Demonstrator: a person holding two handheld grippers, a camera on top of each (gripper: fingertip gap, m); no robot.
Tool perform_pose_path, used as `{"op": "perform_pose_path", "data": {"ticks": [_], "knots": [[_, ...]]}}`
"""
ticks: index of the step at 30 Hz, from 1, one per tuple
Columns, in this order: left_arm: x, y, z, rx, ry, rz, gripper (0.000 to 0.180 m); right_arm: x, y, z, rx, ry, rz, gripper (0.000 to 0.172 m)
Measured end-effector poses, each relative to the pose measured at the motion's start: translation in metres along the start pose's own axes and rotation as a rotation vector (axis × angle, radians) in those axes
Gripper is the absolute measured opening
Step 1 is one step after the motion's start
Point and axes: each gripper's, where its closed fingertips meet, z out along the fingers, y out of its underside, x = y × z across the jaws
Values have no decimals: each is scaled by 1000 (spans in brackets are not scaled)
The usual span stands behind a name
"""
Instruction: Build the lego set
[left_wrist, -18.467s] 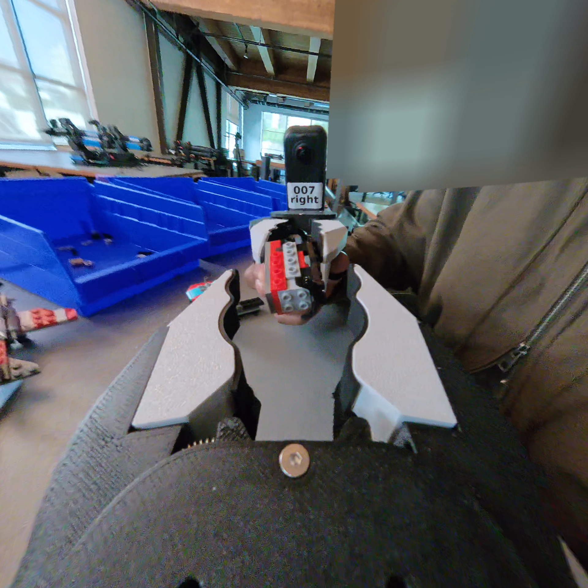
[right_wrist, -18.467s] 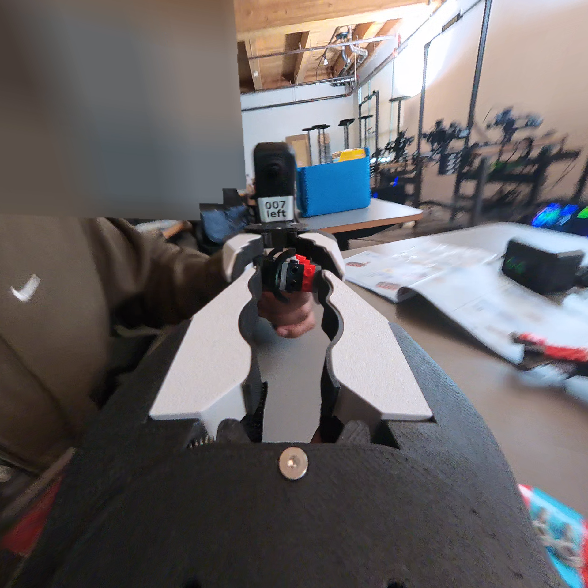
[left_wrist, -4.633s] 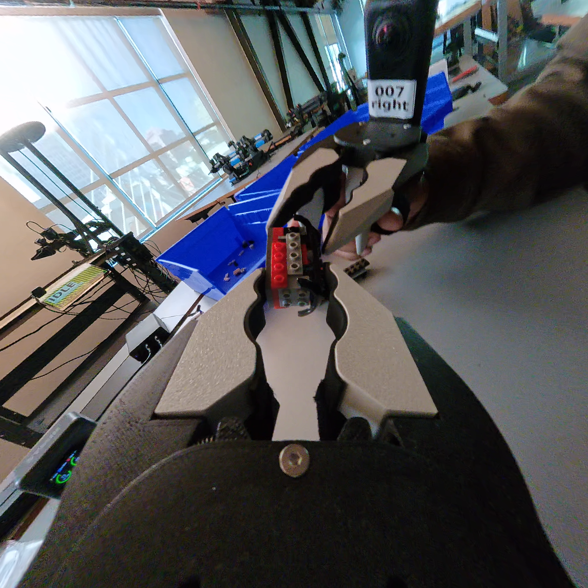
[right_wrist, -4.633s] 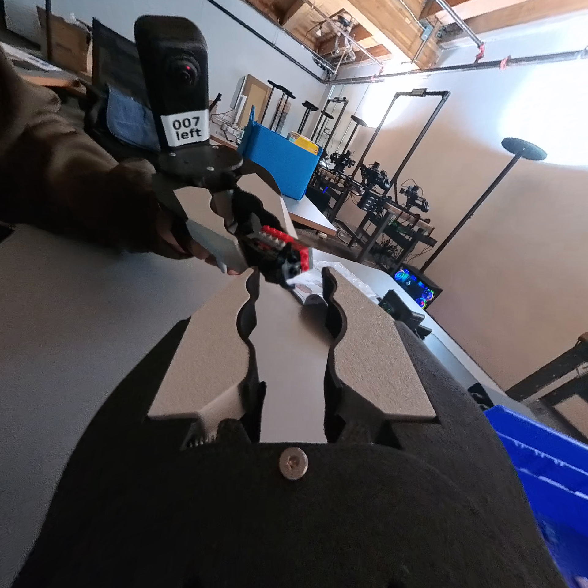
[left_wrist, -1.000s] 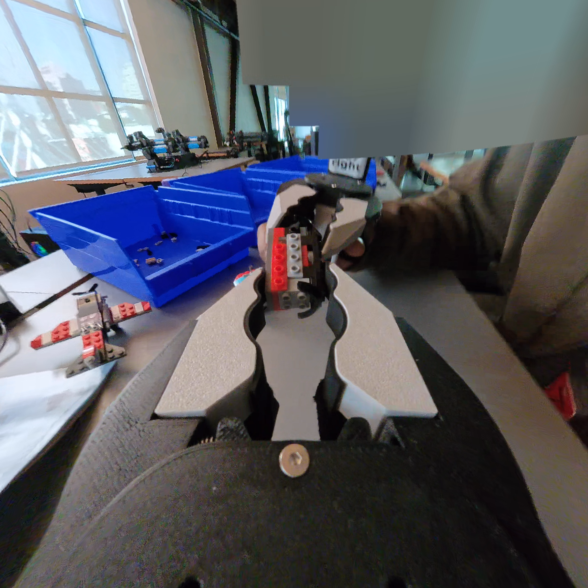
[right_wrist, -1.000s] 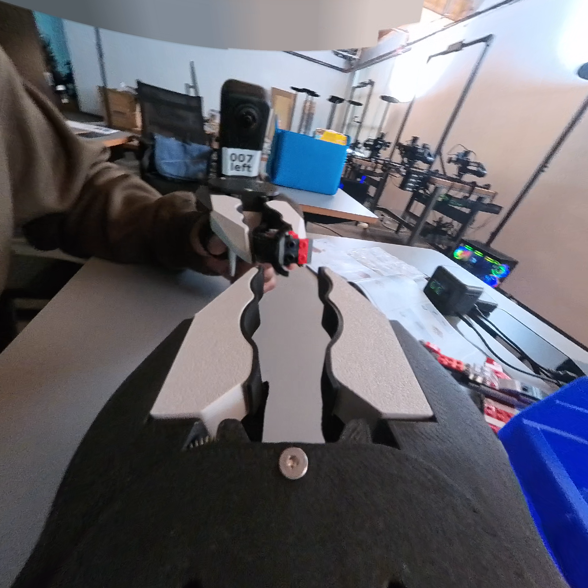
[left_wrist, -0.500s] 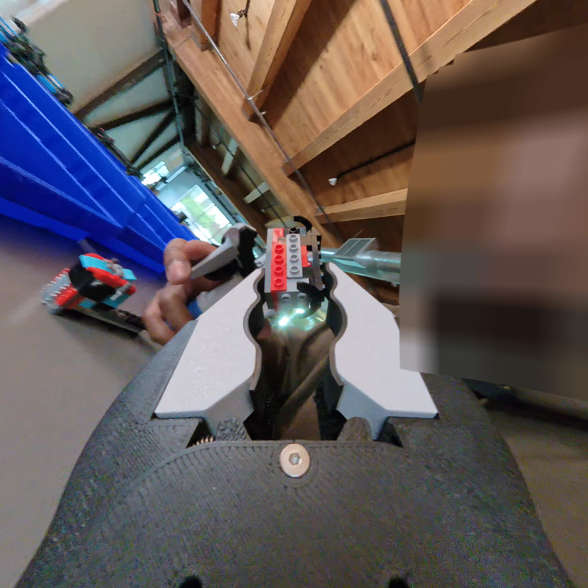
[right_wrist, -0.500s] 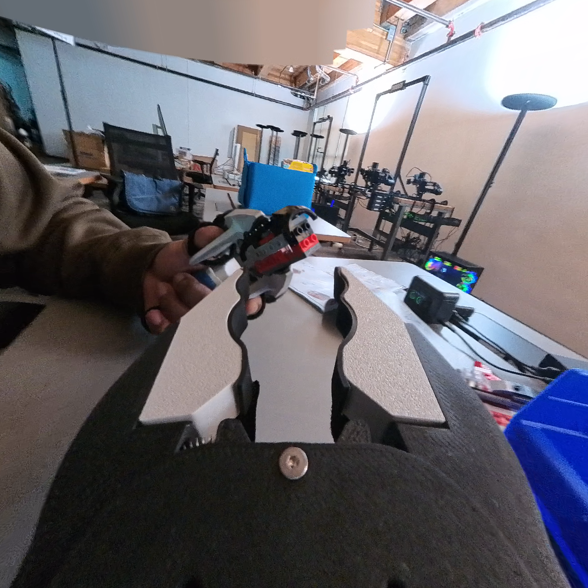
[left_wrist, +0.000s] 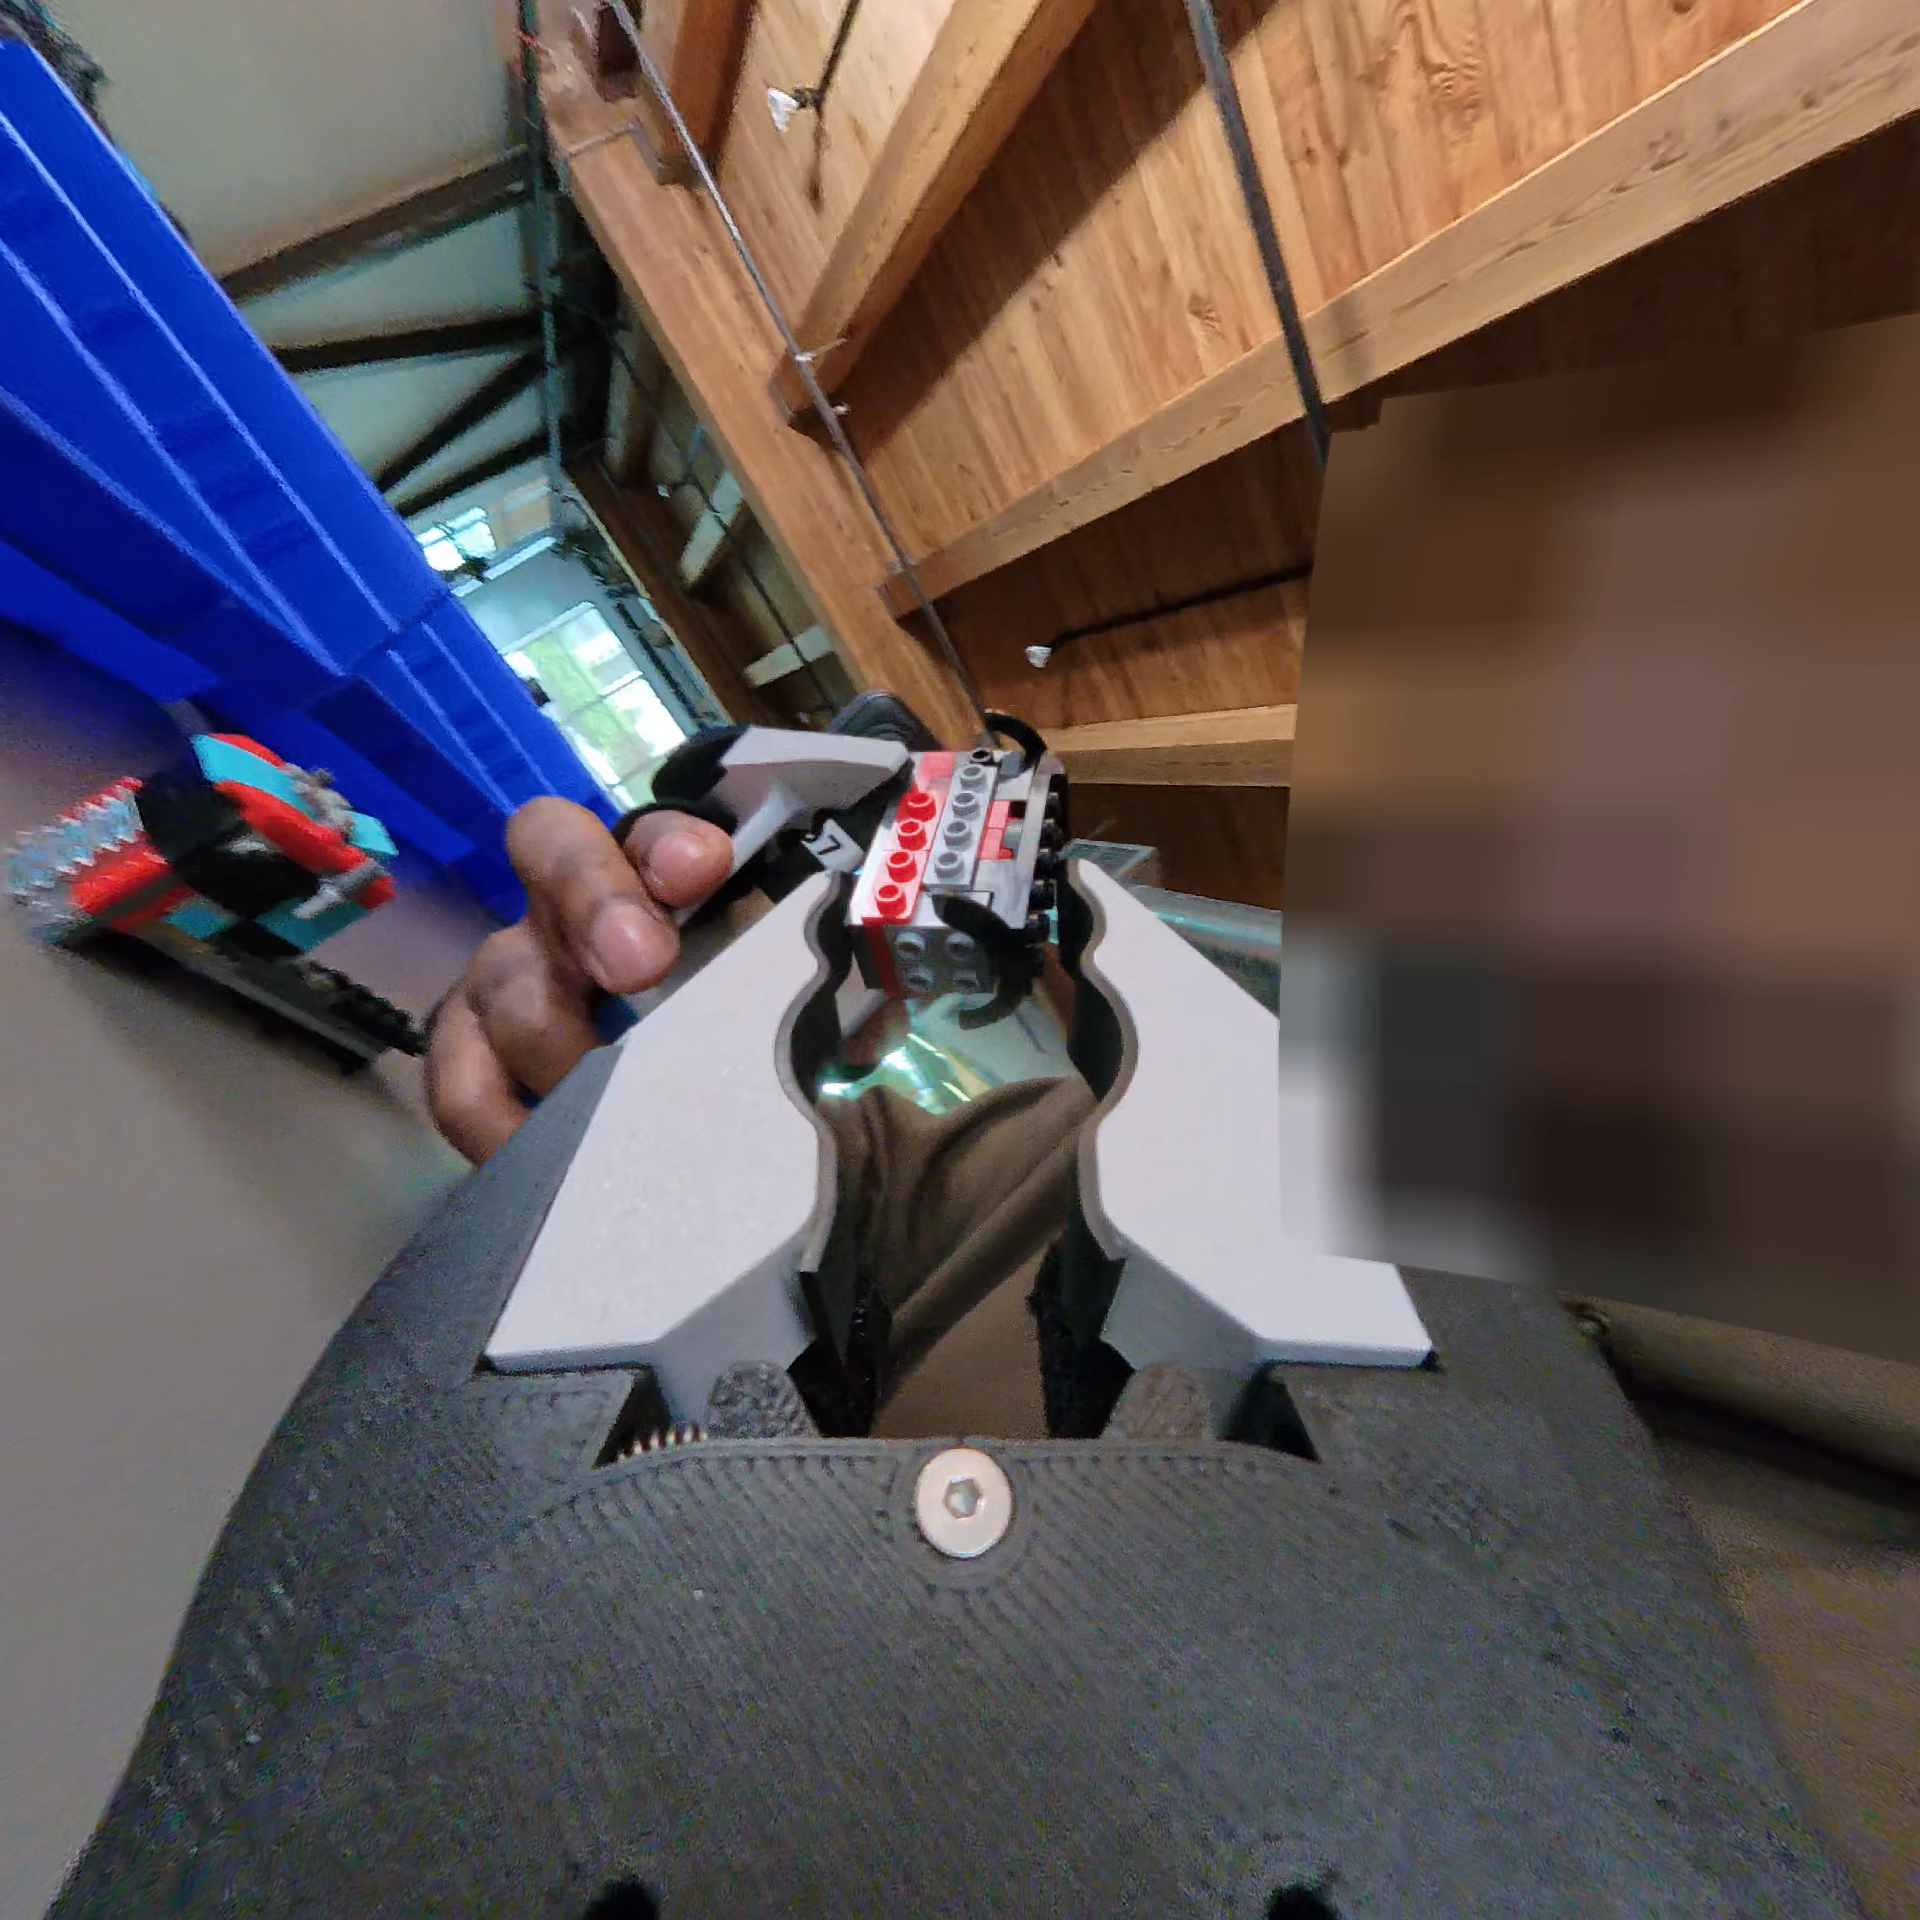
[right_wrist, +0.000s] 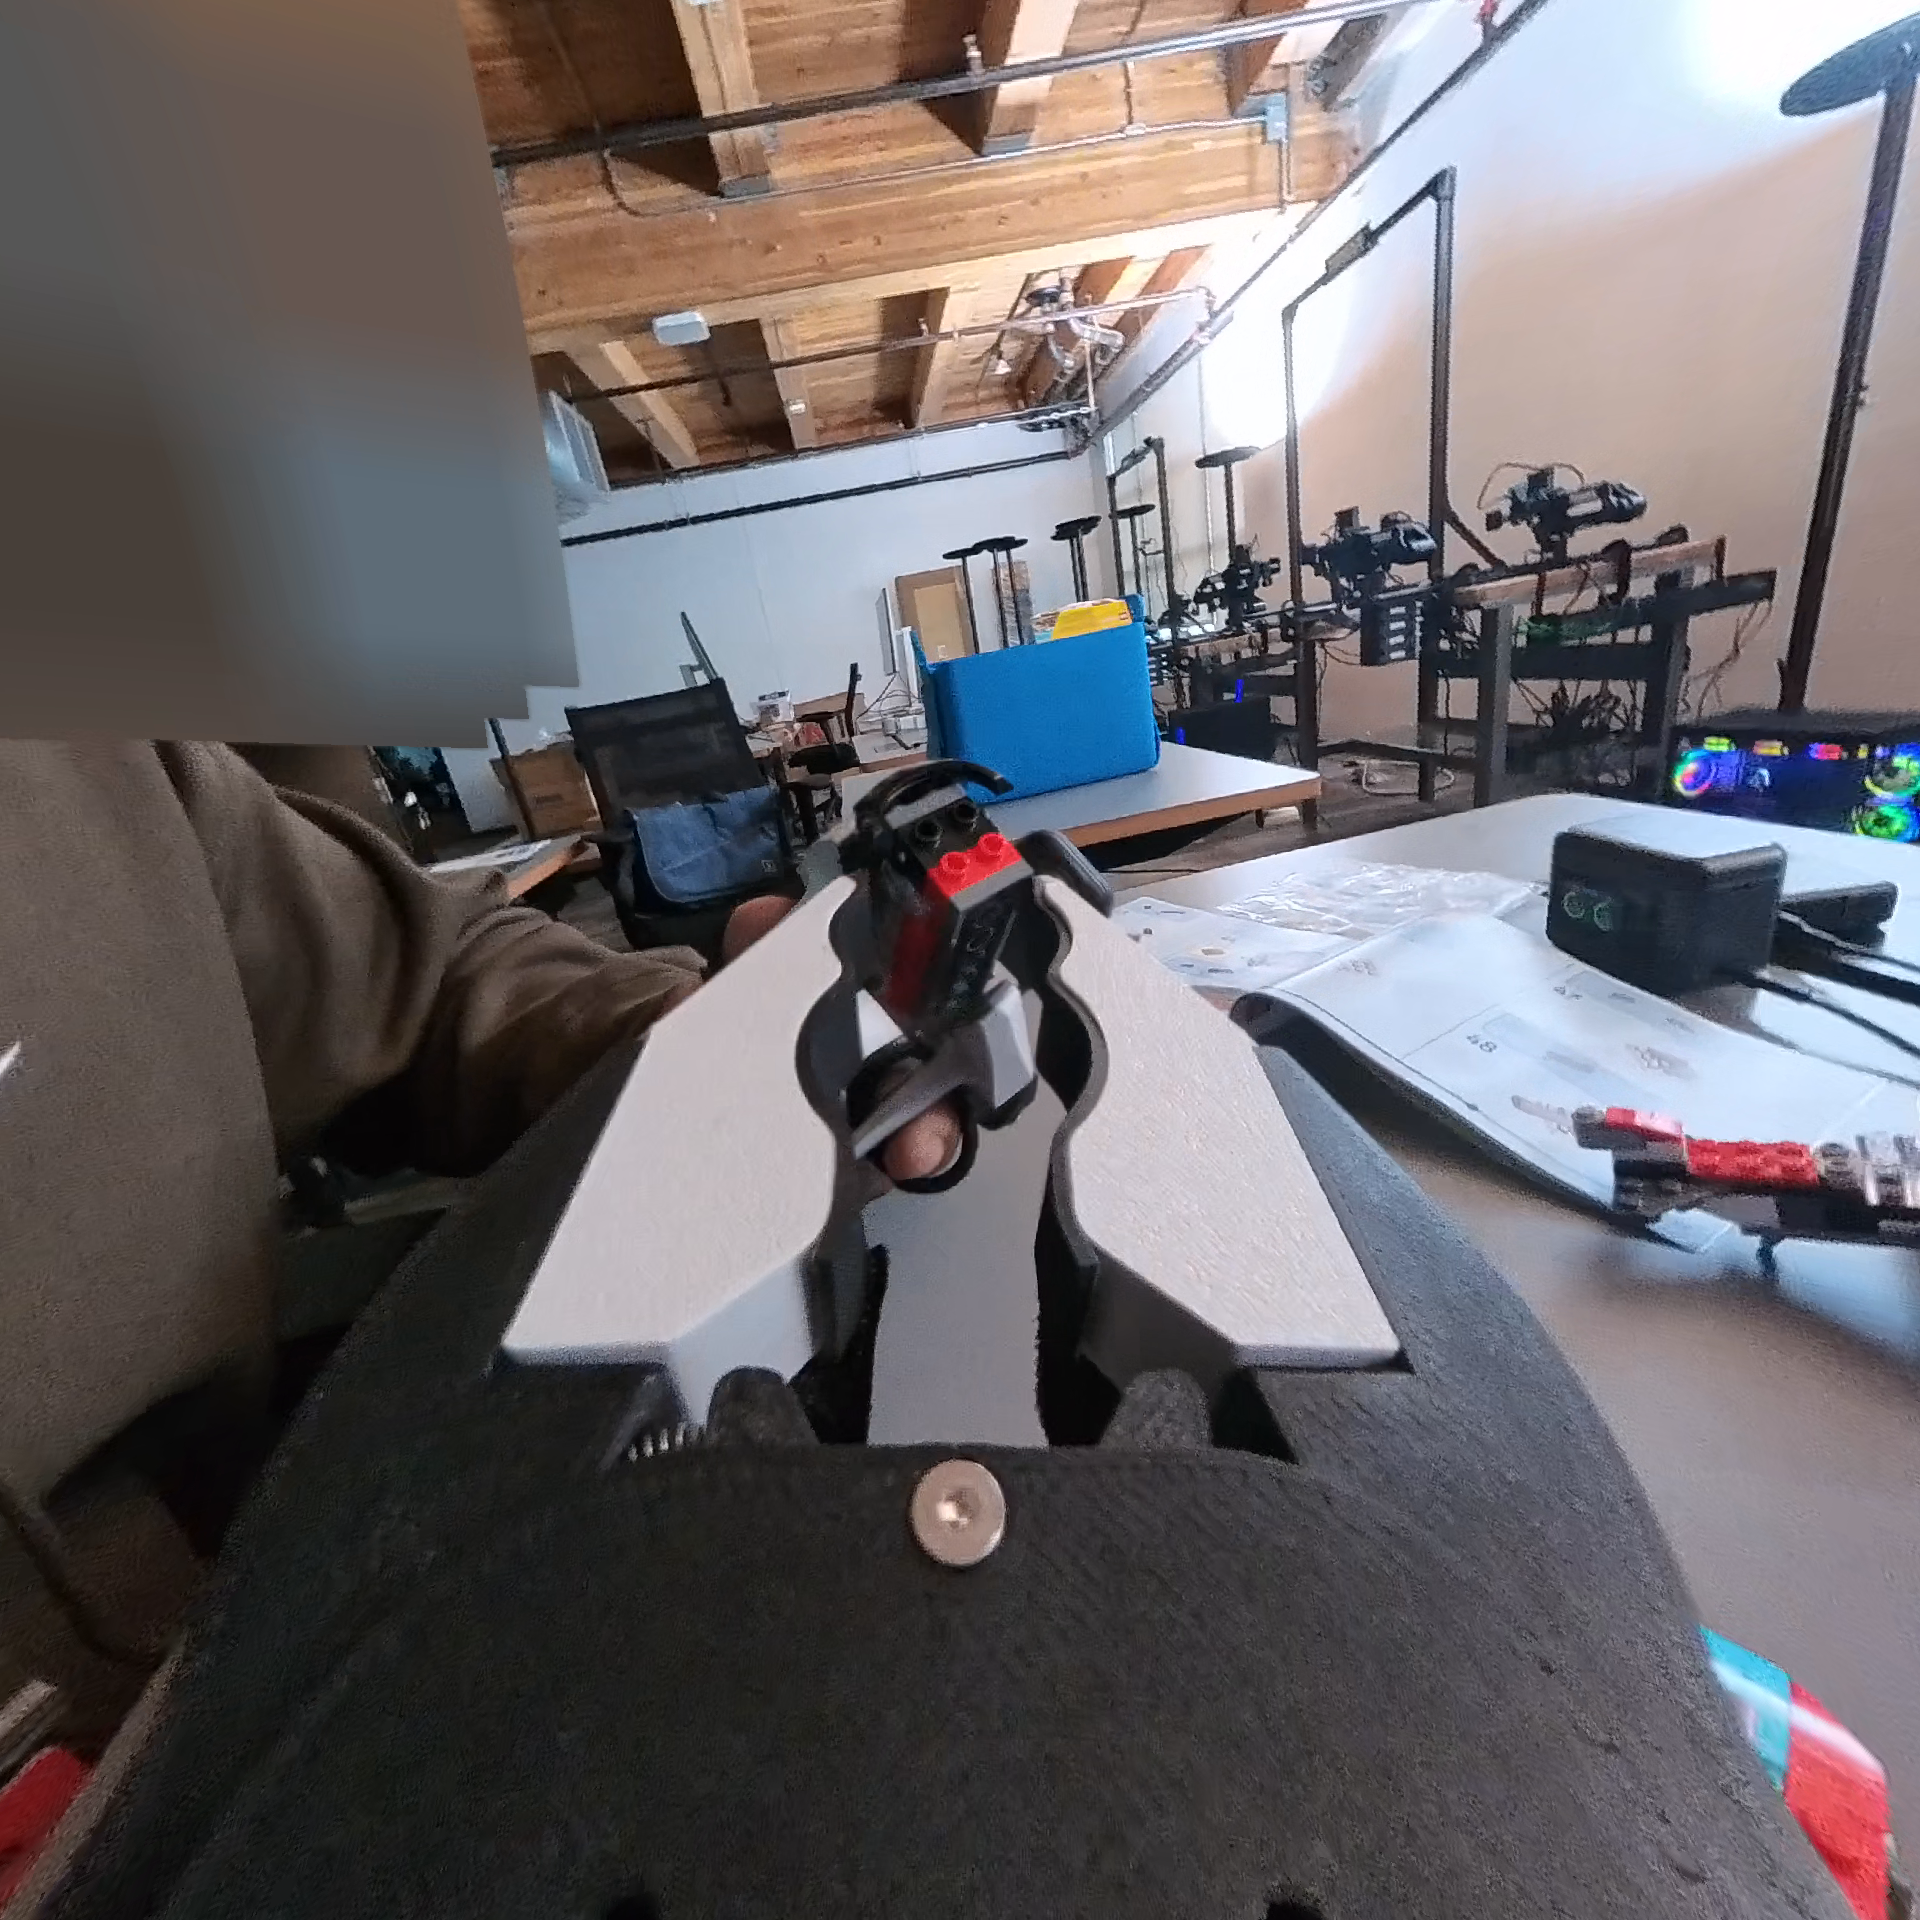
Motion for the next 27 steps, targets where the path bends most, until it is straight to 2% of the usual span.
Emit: {"op": "perform_pose_path", "data": {"ticks": [1,10,16,18,21,27], "knots": [[-2,-2,-1,1,-22,26,41,2,0,0,2,8,22,28],[-19,-21,-16,-29,-302,379,47,20,5,1,5,100,257,28],[-31,-24,-22,-160,-579,844,46,38,18,-2,-15,226,454,28],[-35,-19,-20,-213,-627,926,46,40,24,-3,-8,246,527,28],[-41,-13,-19,-227,-635,879,46,42,30,-3,21,260,625,28],[-46,-8,-21,-179,-532,595,33,42,35,-3,68,264,718,27]]}}
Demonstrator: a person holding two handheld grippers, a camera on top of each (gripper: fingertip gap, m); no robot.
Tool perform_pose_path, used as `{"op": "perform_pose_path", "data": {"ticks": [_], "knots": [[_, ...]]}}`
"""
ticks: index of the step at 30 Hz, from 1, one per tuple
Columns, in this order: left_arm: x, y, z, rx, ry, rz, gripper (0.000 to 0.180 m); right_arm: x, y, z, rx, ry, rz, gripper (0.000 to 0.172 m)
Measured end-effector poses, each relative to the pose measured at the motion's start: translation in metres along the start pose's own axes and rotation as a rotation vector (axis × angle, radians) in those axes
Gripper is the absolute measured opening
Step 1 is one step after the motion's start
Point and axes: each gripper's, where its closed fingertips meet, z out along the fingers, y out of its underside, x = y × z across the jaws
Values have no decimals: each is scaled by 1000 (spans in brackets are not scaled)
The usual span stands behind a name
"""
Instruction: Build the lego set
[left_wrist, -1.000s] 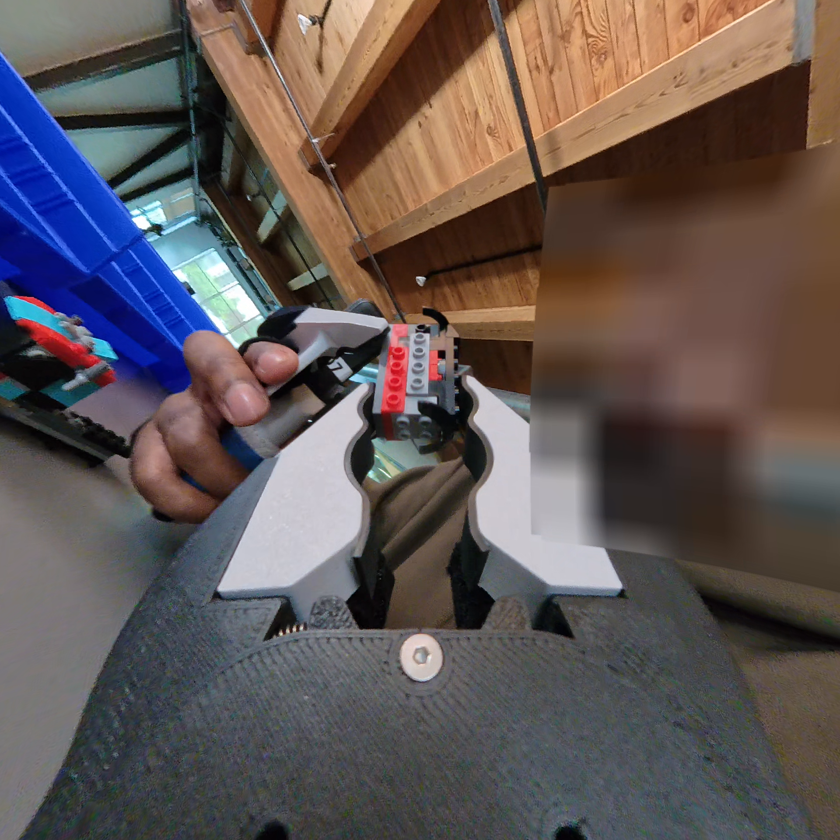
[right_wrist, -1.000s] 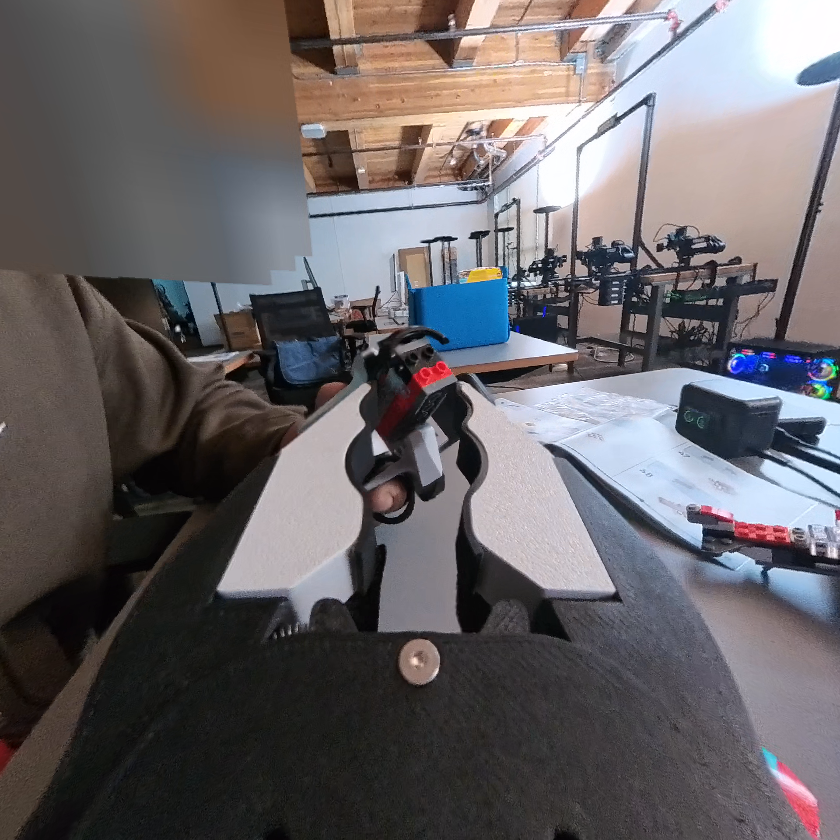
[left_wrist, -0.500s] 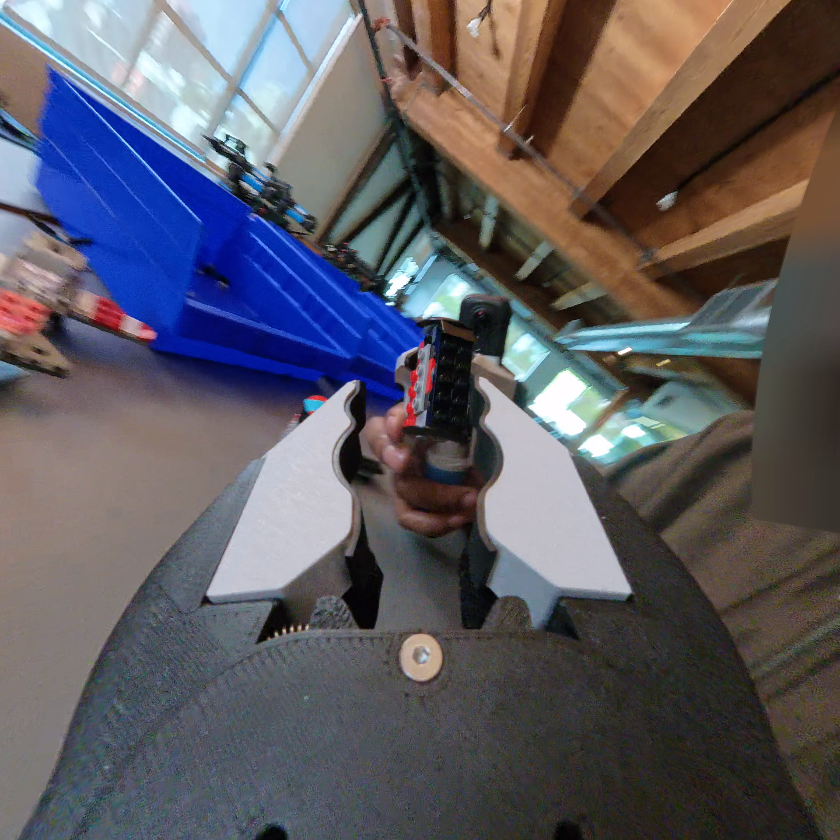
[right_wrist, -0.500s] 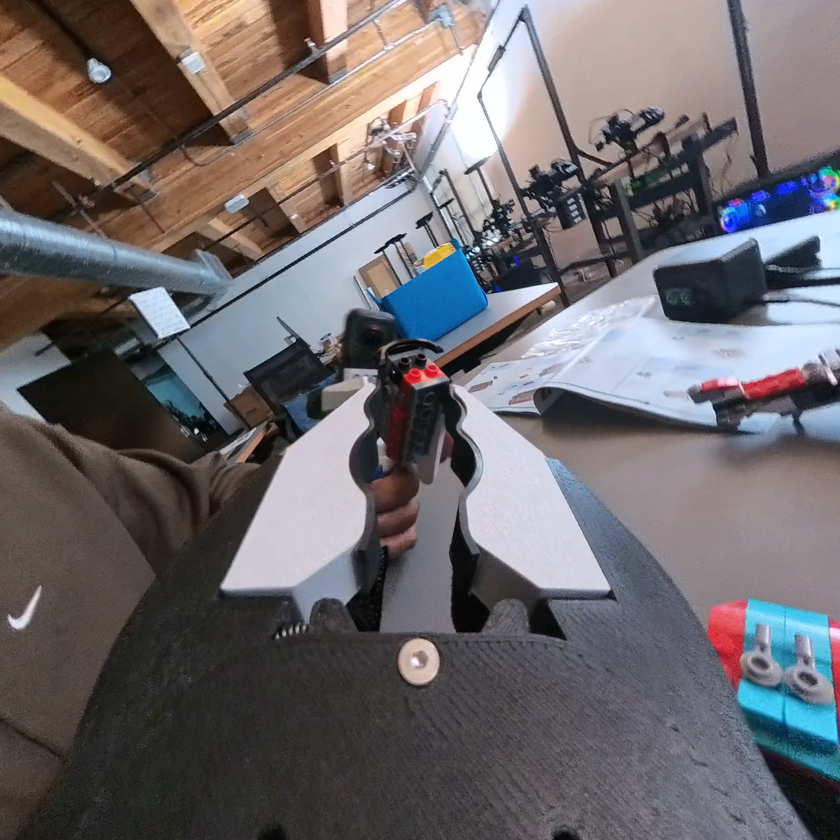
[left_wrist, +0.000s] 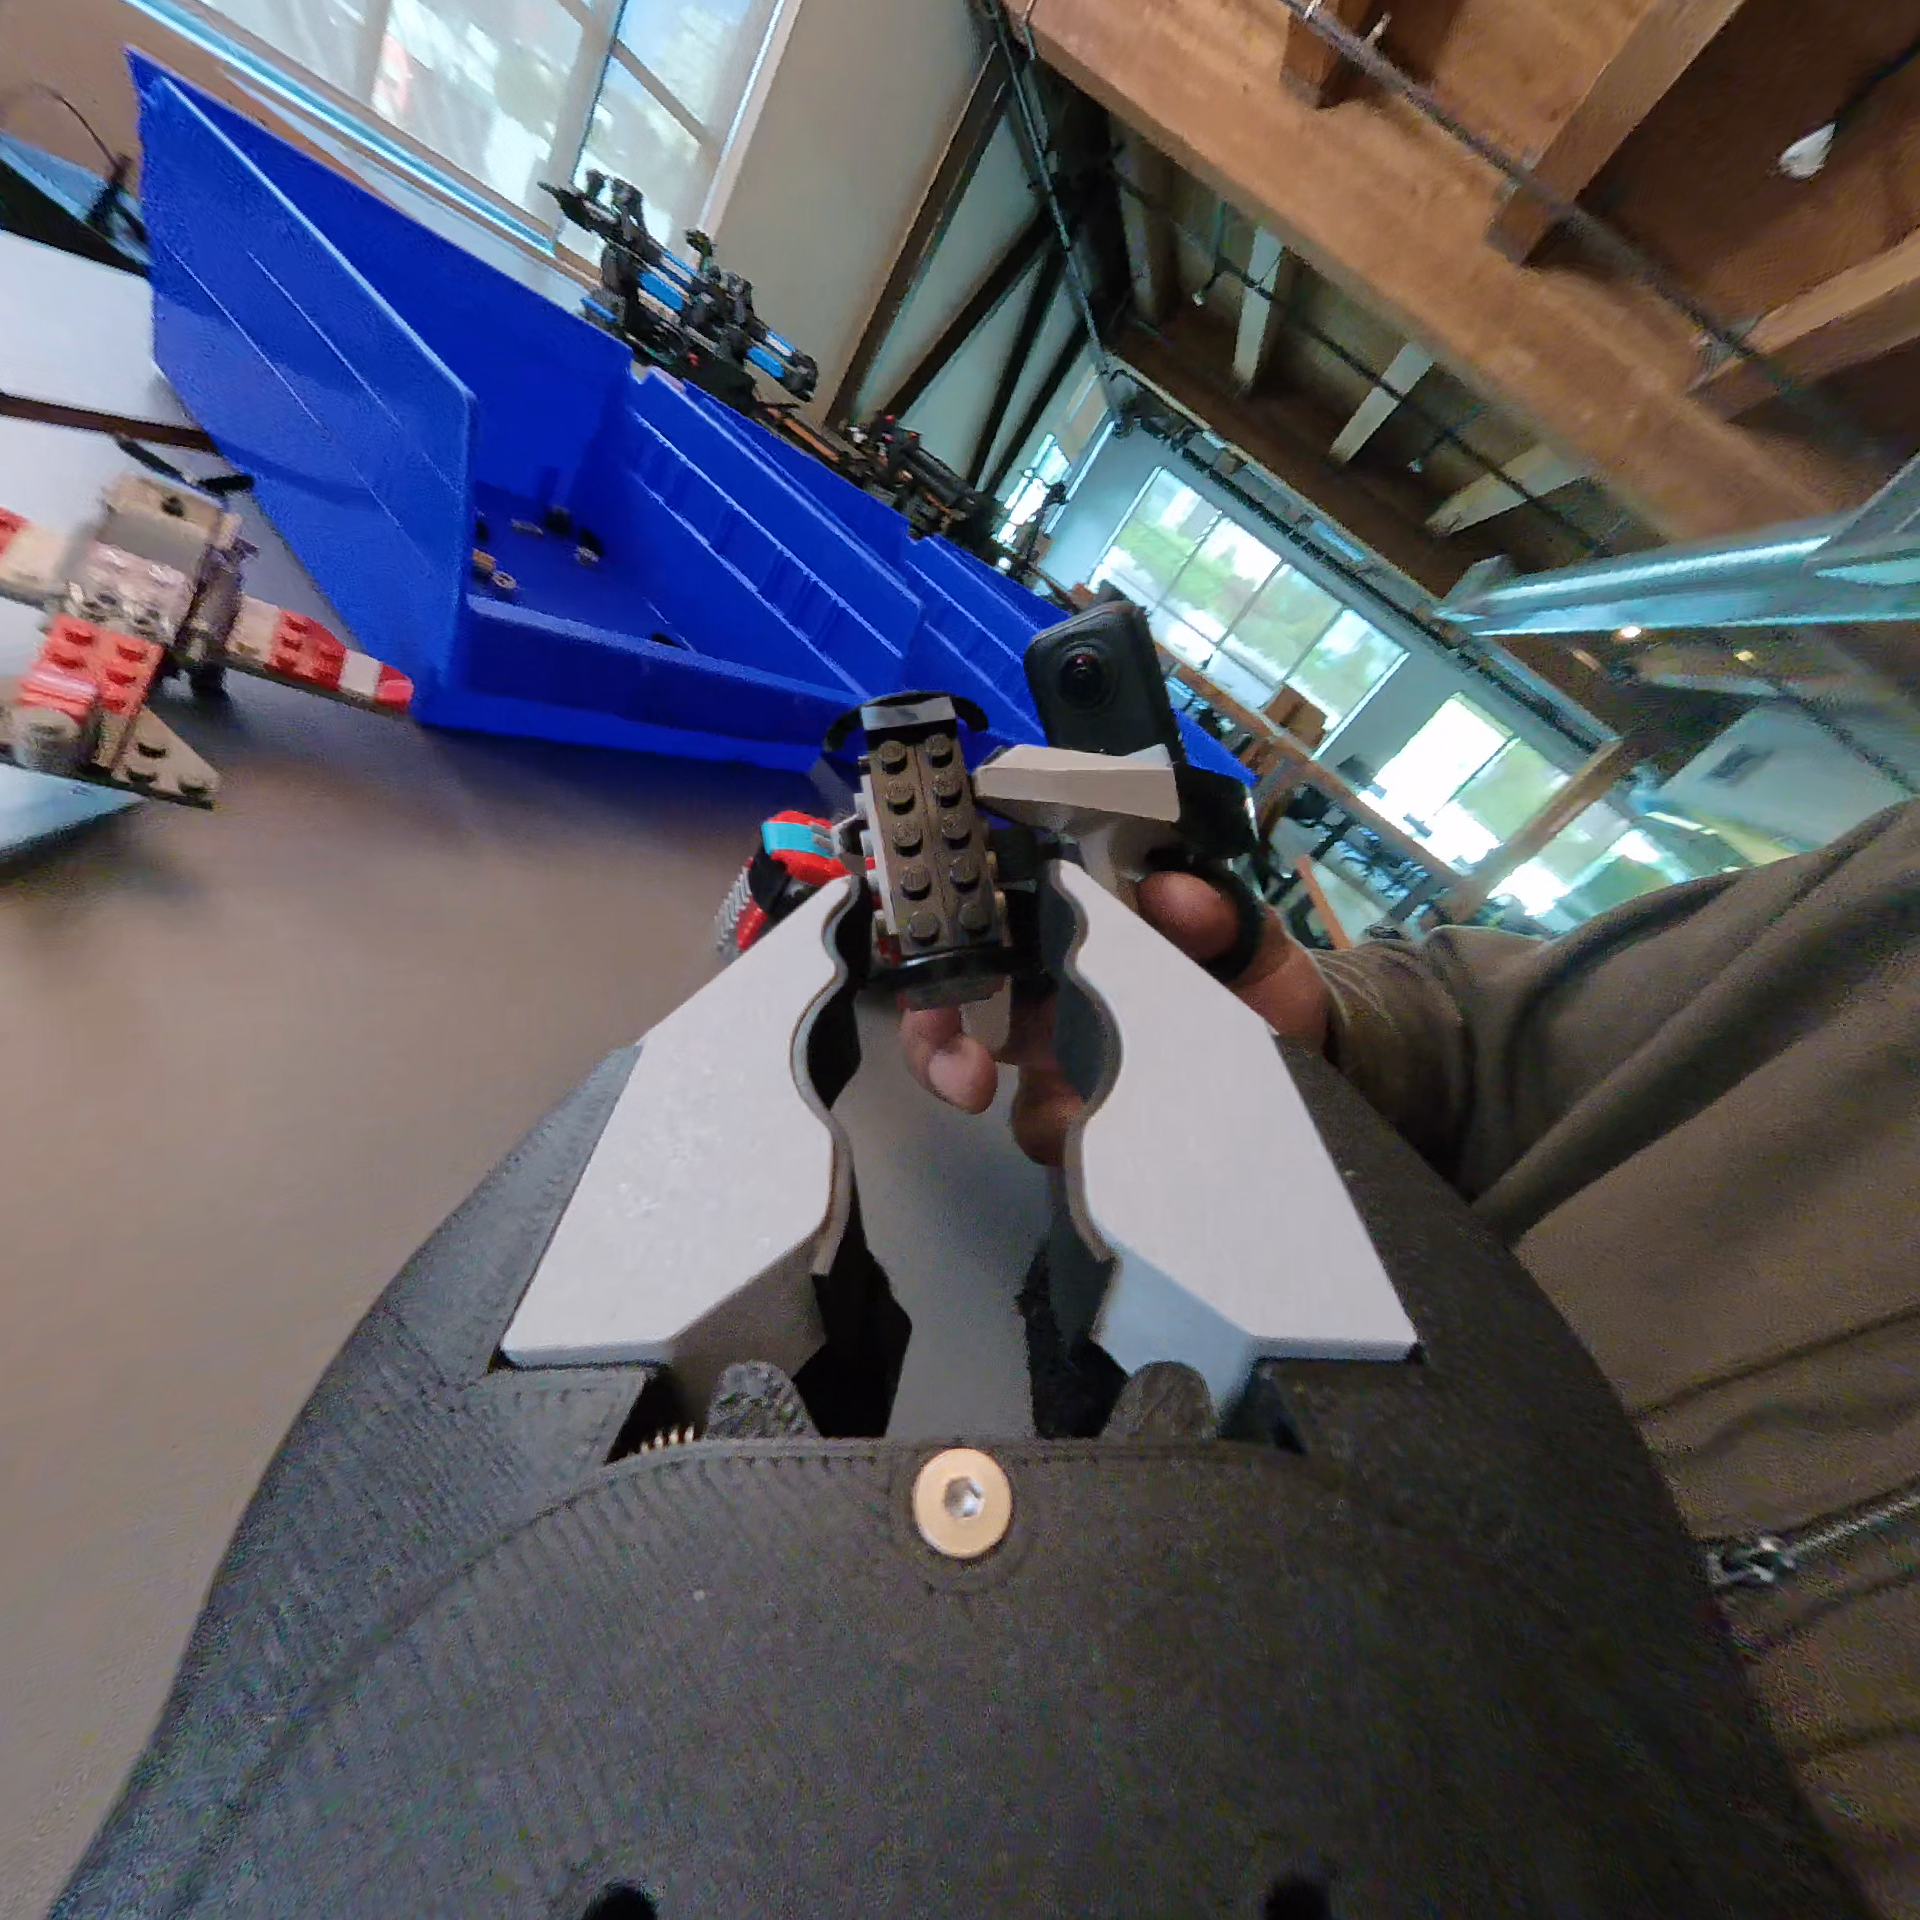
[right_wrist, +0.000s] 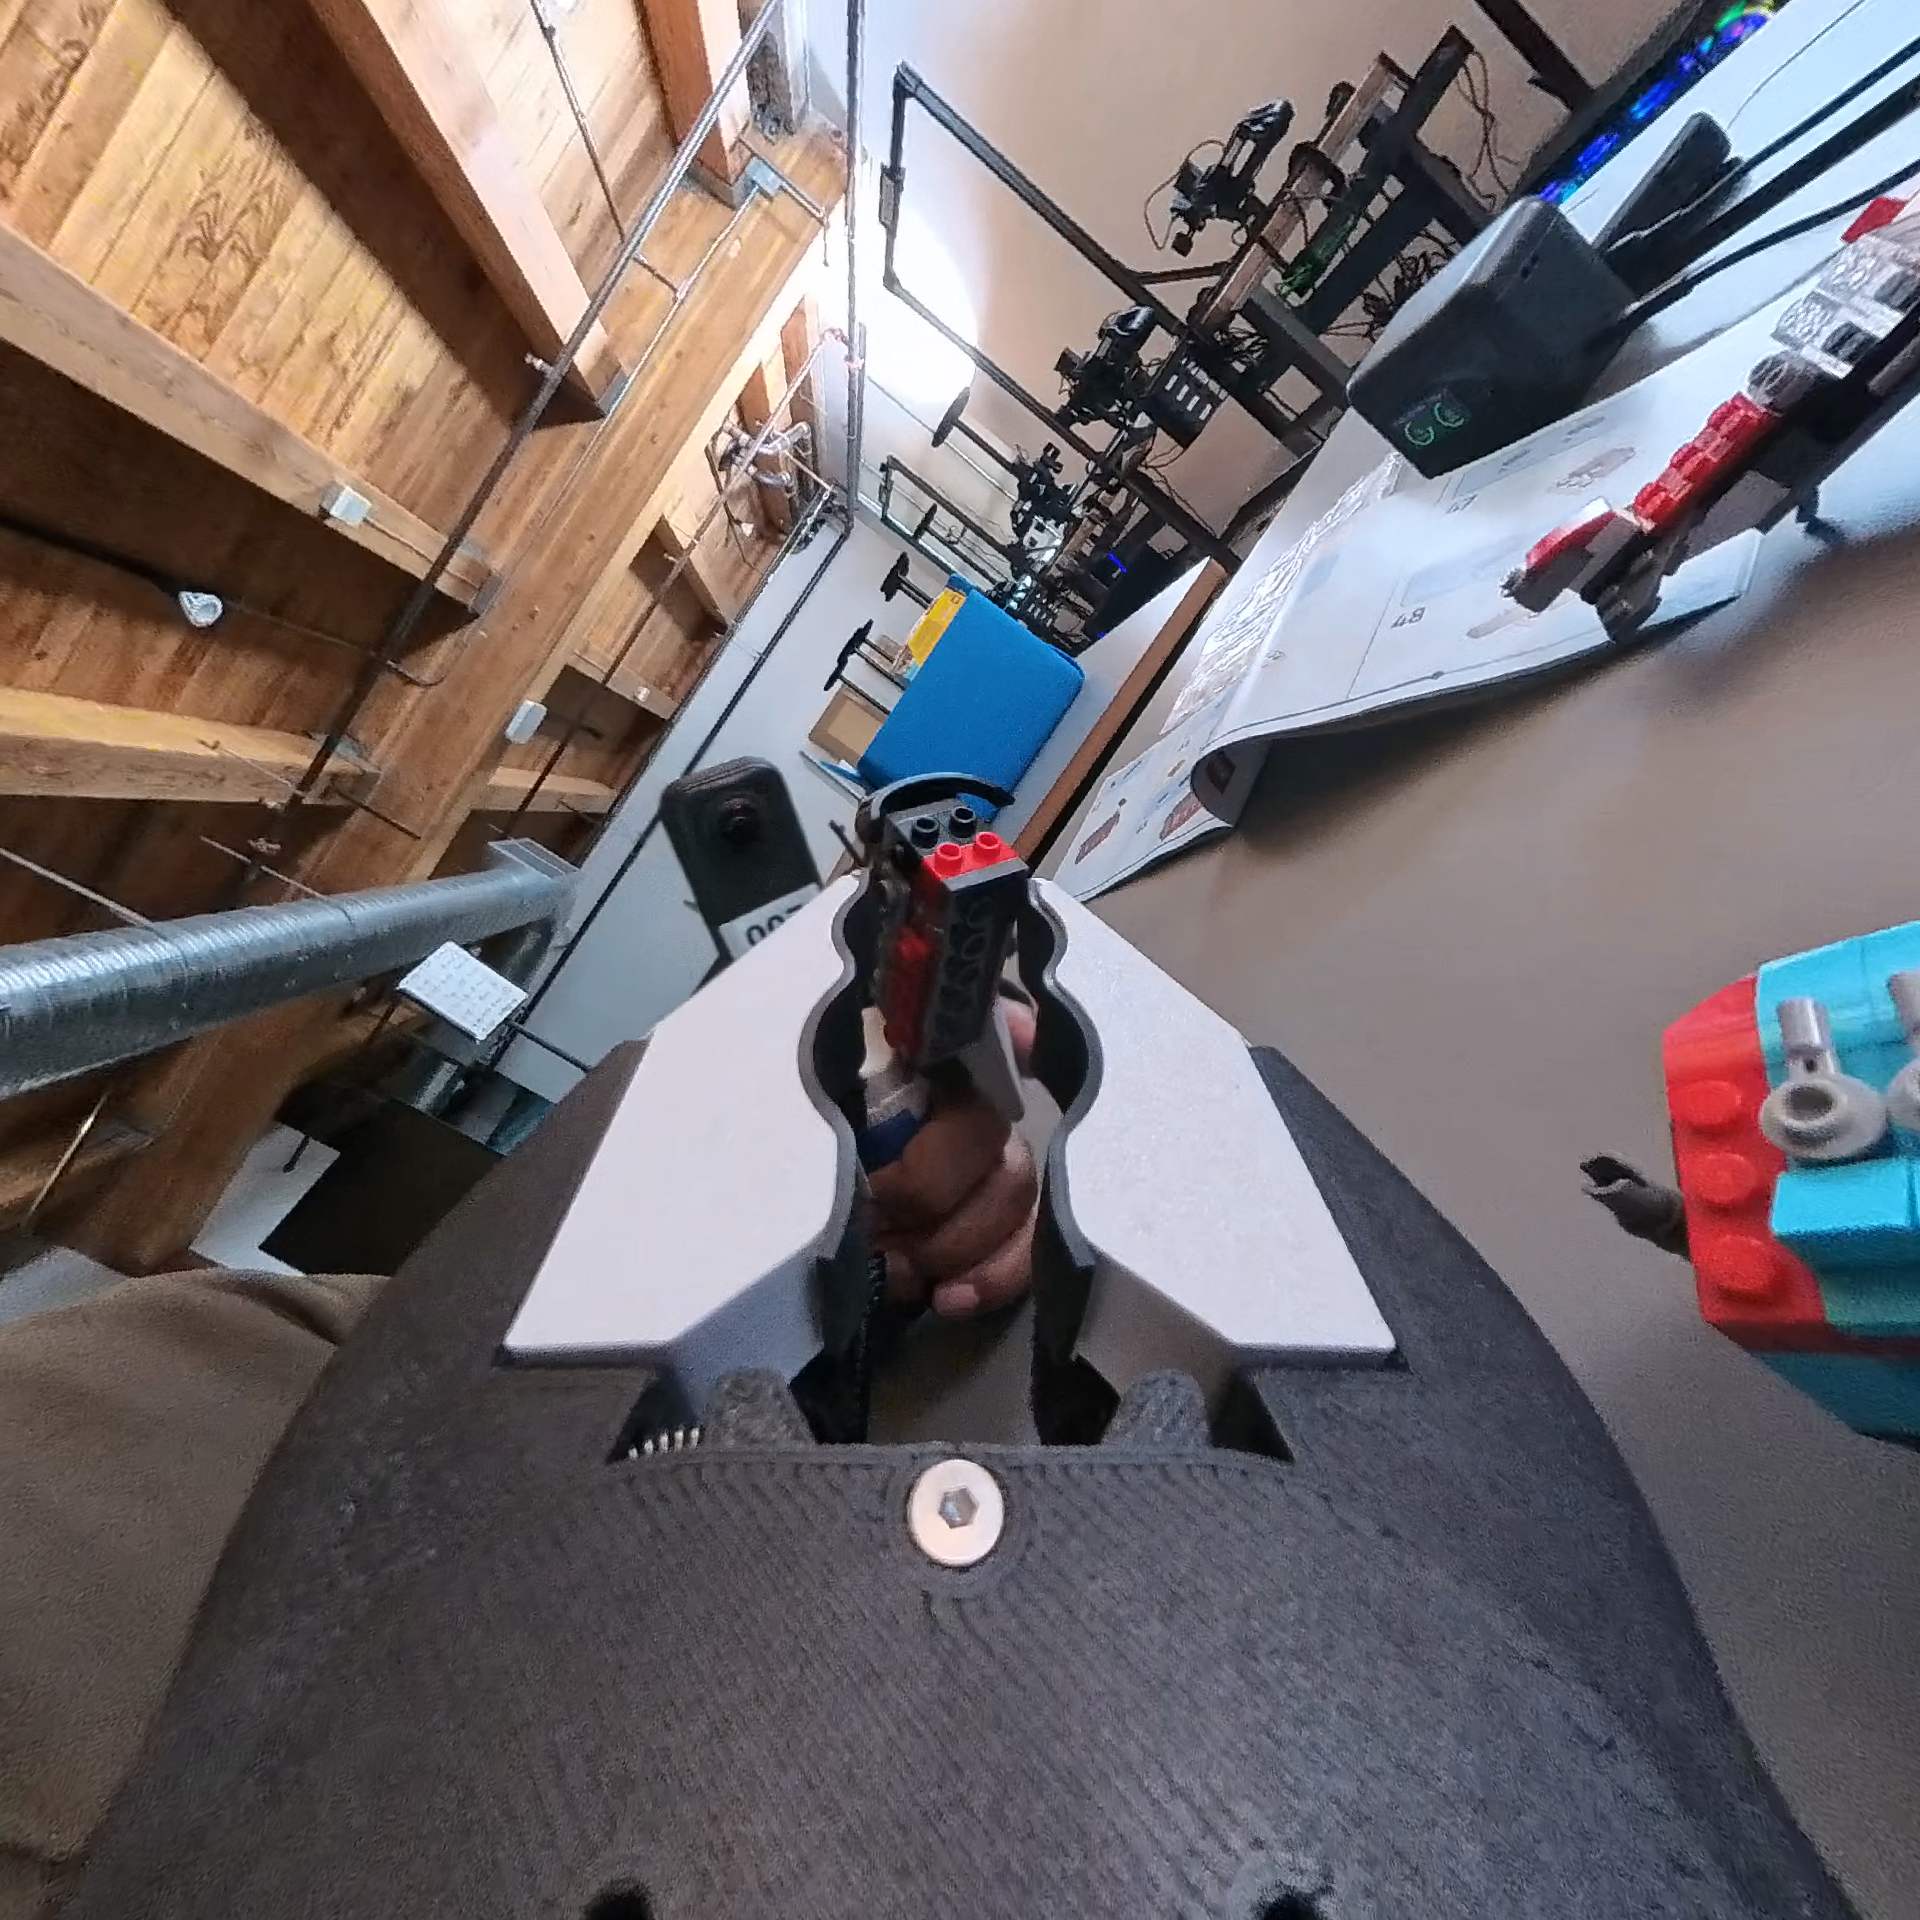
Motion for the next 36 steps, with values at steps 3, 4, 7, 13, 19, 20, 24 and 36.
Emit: {"op": "perform_pose_path", "data": {"ticks": [3,4,7,13,19,20,24,36], "knots": [[-1,0,-2,-1,30,-65,30,-2,2,1,-16,-9,-42,28],[0,-1,-3,1,53,-105,25,-6,4,2,-32,-28,-63,29],[6,-7,-8,26,163,-264,24,-10,7,4,-84,-32,-165,44],[9,-11,-14,27,254,-435,26,-12,7,-2,-214,-56,-466,69],[17,-10,-20,-44,301,-454,26,-16,16,-14,-345,-117,-829,62],[18,-9,-20,-51,301,-453,26,-18,18,-15,-353,-127,-854,62],[27,0,-21,-135,346,-477,26,-24,19,-20,-353,-134,-1092,62],[58,45,-16,-382,472,-539,24,-41,51,-47,-453,-376,-1249,61]]}}
